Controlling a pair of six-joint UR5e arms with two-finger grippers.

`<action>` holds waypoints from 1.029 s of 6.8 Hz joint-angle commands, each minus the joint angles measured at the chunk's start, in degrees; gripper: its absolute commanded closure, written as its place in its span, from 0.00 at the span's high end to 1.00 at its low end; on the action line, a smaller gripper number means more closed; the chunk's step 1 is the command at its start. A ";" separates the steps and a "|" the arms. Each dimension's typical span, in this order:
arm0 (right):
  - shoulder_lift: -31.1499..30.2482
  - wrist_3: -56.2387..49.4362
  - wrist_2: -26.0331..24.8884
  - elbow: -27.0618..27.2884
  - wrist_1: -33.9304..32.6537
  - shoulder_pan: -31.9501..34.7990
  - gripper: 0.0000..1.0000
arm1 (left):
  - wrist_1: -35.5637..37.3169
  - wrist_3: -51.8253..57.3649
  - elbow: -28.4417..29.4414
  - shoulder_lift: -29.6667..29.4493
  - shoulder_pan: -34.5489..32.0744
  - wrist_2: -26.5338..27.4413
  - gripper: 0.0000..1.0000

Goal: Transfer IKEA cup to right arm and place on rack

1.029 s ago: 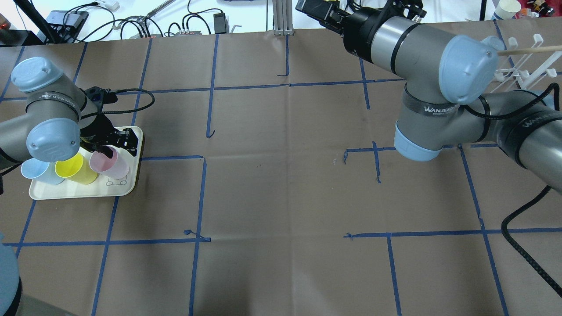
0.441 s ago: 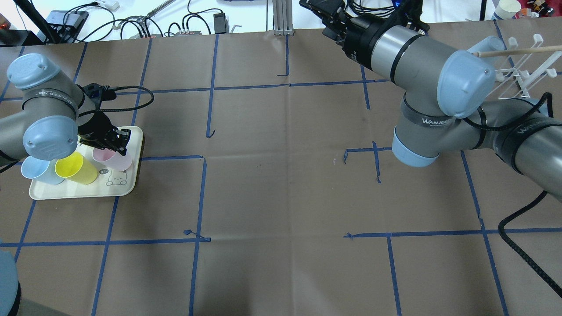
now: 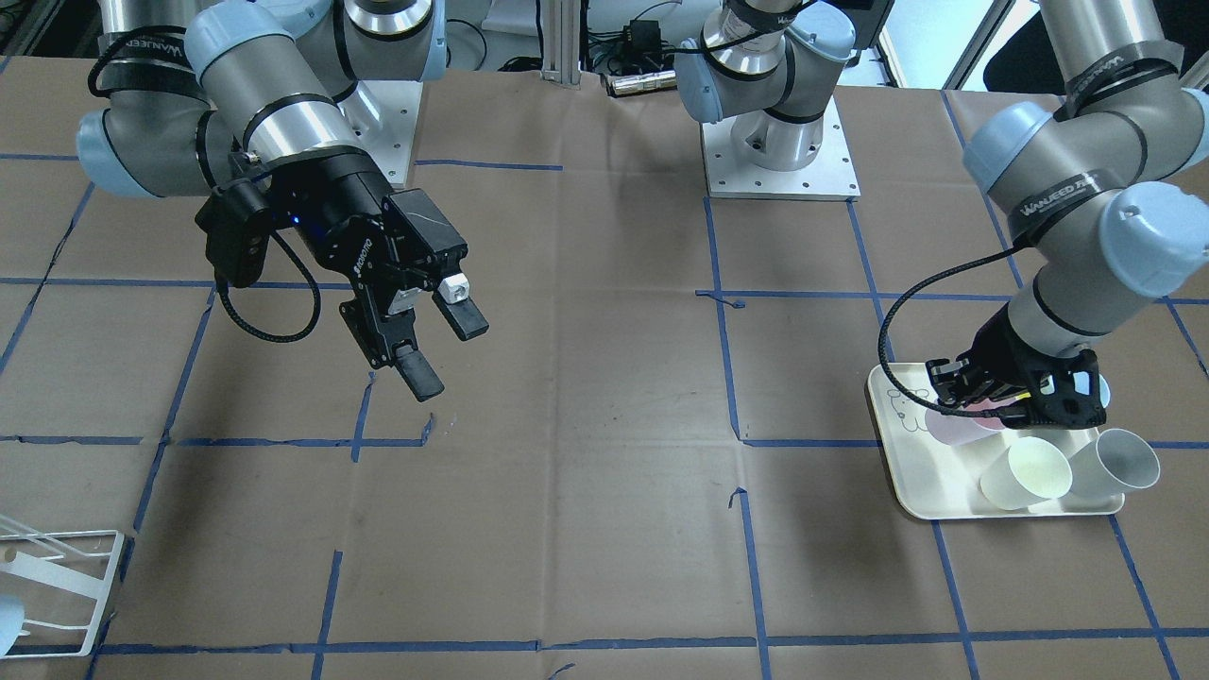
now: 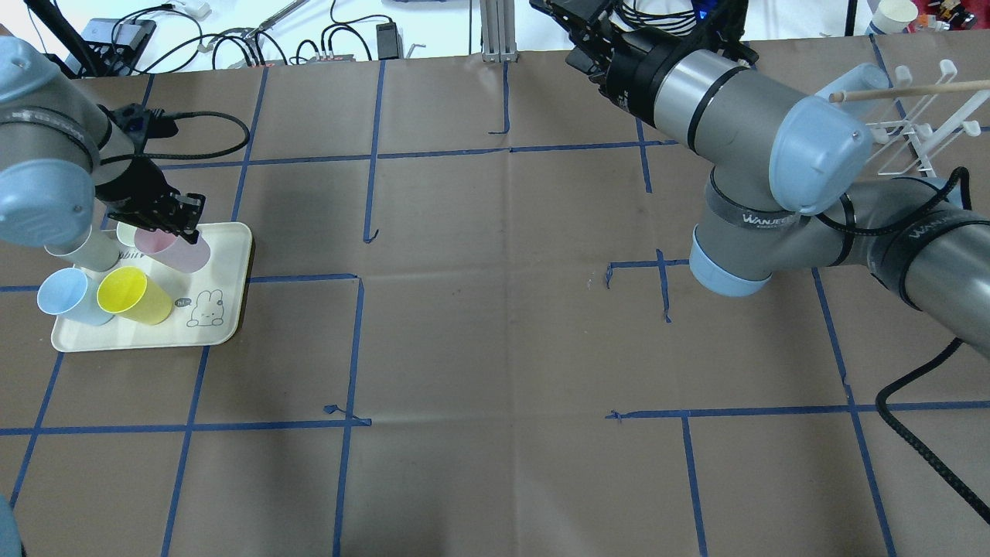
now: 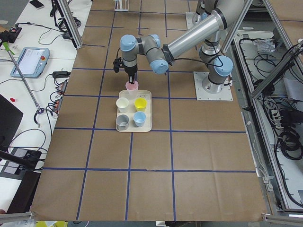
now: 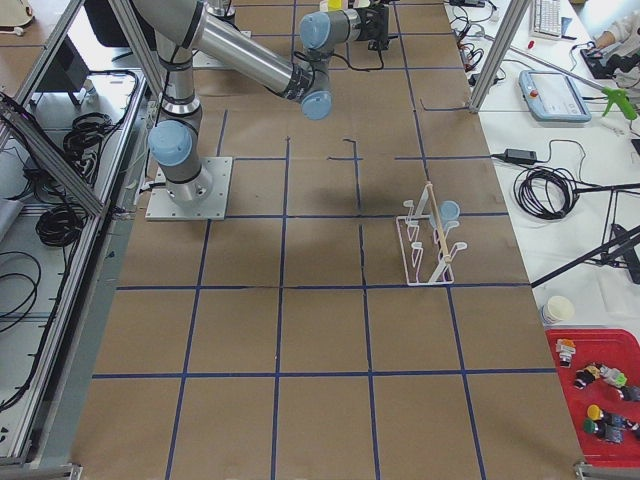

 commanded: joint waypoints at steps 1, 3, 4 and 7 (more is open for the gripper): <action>0.56 0.11 0.05 0.01 -0.09 0.00 1.00 | -13.01 0.04 9.73 0.73 -0.17 -0.11 0.00; 1.00 0.11 0.05 0.01 -0.09 0.00 1.00 | -14.81 2.30 12.66 3.00 -0.34 -6.48 0.00; 1.00 0.02 0.05 0.01 -0.09 0.00 1.00 | -13.86 5.63 12.58 5.19 -0.43 -10.10 0.00; 1.62 0.11 0.05 0.01 -0.35 0.00 1.00 | -6.33 13.35 10.48 4.26 -0.26 -19.78 0.00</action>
